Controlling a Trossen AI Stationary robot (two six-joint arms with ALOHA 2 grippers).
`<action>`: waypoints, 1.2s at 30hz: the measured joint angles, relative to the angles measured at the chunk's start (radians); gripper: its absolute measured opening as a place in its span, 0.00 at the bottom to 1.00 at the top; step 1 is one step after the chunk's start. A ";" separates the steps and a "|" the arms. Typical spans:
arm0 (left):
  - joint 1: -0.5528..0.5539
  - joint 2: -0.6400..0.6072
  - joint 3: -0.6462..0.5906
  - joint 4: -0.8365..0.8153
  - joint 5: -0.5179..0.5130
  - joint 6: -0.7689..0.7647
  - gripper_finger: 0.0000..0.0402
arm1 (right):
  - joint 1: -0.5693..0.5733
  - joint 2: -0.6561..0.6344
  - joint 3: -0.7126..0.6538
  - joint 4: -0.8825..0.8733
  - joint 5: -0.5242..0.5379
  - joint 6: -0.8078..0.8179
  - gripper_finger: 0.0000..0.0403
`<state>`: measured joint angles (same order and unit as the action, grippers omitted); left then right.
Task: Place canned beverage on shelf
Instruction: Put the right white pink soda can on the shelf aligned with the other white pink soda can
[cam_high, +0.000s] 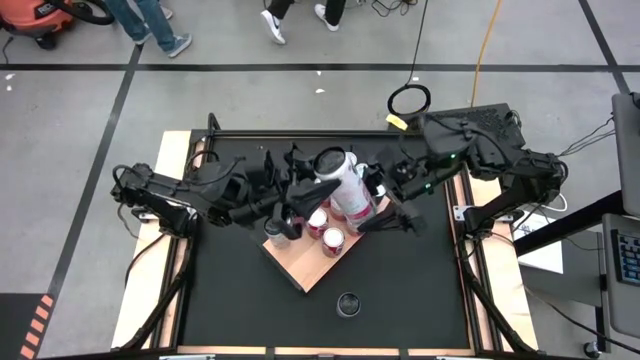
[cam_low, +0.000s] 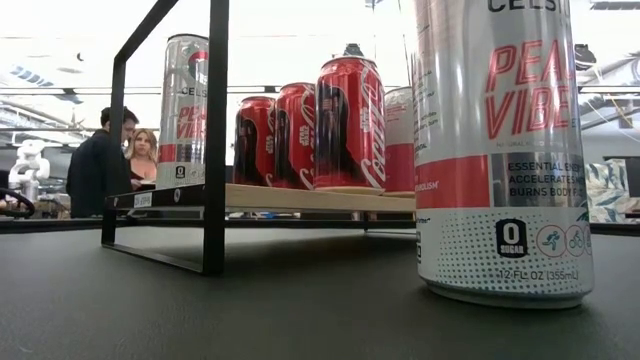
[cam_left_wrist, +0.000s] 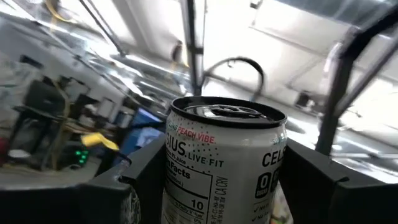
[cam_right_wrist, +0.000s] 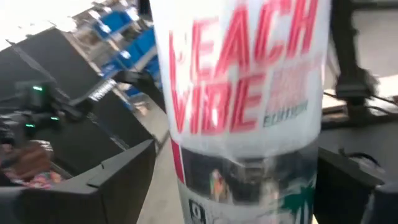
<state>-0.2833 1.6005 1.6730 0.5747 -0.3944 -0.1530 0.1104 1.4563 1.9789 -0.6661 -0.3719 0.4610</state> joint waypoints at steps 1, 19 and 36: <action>0.000 0.000 0.000 -0.003 0.012 -0.001 0.62 | 0.000 0.000 0.000 0.021 -0.017 0.008 0.86; 0.002 0.007 0.000 0.019 0.116 -0.001 0.62 | 0.008 0.015 0.000 0.080 -0.077 0.033 0.69; -0.011 0.006 0.001 -0.026 -0.031 -0.019 0.80 | -0.008 0.007 0.000 0.041 -0.071 0.001 0.57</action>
<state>-0.2940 1.6066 1.6737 0.5489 -0.4251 -0.1717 0.1028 1.4629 1.9785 -0.6249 -0.4427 0.4619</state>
